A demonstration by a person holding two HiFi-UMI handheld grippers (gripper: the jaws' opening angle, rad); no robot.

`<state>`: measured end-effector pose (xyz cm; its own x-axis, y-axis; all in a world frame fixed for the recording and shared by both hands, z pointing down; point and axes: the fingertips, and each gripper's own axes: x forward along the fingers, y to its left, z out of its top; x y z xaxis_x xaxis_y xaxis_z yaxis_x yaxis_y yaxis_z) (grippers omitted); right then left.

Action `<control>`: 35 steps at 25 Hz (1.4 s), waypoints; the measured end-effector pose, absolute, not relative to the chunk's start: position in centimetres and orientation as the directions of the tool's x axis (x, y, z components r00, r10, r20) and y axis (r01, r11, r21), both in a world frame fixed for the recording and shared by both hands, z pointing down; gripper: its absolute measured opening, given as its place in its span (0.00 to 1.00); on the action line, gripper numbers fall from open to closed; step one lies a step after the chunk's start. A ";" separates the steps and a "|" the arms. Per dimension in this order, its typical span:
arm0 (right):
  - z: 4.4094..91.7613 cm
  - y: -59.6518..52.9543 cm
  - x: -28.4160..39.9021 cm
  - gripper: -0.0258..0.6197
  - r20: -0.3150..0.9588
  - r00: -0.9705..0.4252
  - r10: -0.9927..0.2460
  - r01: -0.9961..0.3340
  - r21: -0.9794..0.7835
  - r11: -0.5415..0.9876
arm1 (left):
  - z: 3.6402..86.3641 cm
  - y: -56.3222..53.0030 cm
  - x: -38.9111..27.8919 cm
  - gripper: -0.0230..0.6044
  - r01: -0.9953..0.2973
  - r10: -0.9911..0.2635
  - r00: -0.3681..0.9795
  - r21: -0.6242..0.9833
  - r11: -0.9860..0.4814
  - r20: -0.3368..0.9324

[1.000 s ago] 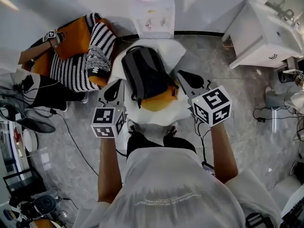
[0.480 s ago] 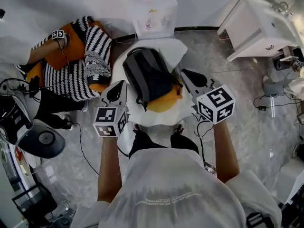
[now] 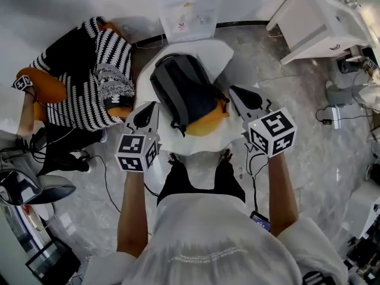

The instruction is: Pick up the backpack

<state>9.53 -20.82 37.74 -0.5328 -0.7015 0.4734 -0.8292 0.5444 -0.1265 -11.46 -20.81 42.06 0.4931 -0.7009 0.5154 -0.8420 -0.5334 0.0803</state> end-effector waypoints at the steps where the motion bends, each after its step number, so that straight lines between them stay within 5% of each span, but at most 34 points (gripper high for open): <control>1: 38.2 -20.9 9.6 0.04 0.478 -0.524 -0.705 -0.836 -0.127 0.534 | 42.4 -21.2 -11.4 0.07 -0.841 -0.699 0.498 0.090 -0.534 0.513; 23: 49.8 -26.5 8.2 0.05 0.570 -0.530 -0.629 -0.836 -0.225 0.500 | 52.7 -26.0 -12.7 0.09 -0.844 -0.645 0.499 0.156 -0.512 0.579; 35: 56.7 -29.5 8.1 0.18 0.639 -0.528 -0.559 -0.832 -0.260 0.490 | 59.1 -28.4 -13.2 0.20 -0.859 -0.599 0.481 0.210 -0.466 0.639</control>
